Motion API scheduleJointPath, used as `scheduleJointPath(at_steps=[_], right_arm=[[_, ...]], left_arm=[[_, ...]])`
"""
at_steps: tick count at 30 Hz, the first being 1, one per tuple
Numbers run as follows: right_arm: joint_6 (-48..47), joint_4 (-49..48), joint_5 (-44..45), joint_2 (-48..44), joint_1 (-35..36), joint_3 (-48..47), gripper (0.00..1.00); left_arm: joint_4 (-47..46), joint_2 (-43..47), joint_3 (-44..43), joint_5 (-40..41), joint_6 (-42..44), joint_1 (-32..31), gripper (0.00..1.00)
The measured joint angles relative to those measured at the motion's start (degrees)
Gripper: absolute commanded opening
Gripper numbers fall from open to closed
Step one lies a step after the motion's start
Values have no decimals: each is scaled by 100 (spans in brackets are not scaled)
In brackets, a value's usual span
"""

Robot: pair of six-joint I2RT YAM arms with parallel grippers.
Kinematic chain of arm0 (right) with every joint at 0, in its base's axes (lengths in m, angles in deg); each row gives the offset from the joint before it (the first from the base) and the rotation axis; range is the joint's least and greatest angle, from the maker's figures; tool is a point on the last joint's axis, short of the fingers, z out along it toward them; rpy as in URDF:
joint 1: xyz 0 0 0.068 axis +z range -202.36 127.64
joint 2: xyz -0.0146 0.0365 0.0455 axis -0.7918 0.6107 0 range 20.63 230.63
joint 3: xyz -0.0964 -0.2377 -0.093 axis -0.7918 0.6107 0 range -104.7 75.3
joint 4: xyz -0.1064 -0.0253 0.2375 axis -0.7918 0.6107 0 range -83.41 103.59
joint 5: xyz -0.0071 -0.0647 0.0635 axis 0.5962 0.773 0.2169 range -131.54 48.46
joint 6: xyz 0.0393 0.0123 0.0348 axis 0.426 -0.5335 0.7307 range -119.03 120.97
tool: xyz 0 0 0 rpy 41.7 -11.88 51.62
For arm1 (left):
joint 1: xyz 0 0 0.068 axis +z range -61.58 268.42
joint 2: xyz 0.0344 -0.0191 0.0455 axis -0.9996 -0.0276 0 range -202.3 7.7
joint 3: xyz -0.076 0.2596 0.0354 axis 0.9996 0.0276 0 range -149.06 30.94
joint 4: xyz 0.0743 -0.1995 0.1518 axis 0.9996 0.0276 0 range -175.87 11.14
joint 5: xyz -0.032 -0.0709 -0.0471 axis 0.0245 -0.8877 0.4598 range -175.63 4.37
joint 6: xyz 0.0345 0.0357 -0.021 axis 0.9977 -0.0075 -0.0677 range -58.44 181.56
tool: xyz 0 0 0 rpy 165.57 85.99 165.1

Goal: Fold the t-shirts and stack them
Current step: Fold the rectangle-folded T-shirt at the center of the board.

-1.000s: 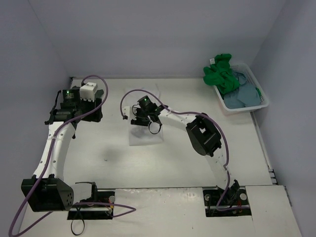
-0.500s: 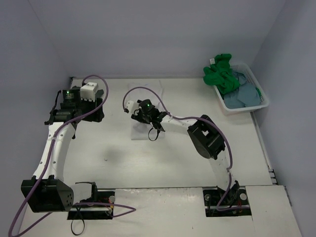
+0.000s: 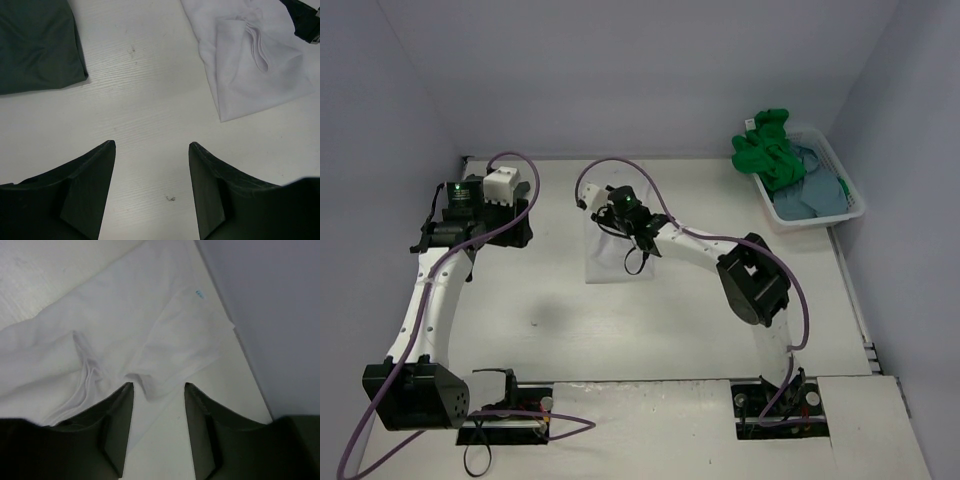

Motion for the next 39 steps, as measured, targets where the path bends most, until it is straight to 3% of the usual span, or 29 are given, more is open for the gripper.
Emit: scheduleJointPath(at_steps=[4,7,11,12,15,19,39], right_arm=[[94,745,-470,-63,-4,-33,0],[184,1464,-940,-170,59,-35,0],[210,2144,-1539,-446,138,98,6],[212,2258,-1672,-533,160,168,23],[203,2459,-1937,-728,190,374,38],[179,2597,-2057,-778,184,573,42],[-55,2243,-2111,-435,-151,737,40]], left_arm=[[2,-11,0,-57,-20,0,55],[2,-24,0,-83,-33,0,55],[2,-24,0,-87,-55,0,55],[2,-26,0,-87,-57,0,55],[2,-28,0,-87,-57,0,55],[2,-46,0,-90,-57,0,55],[4,-55,0,-81,-55,0,55]])
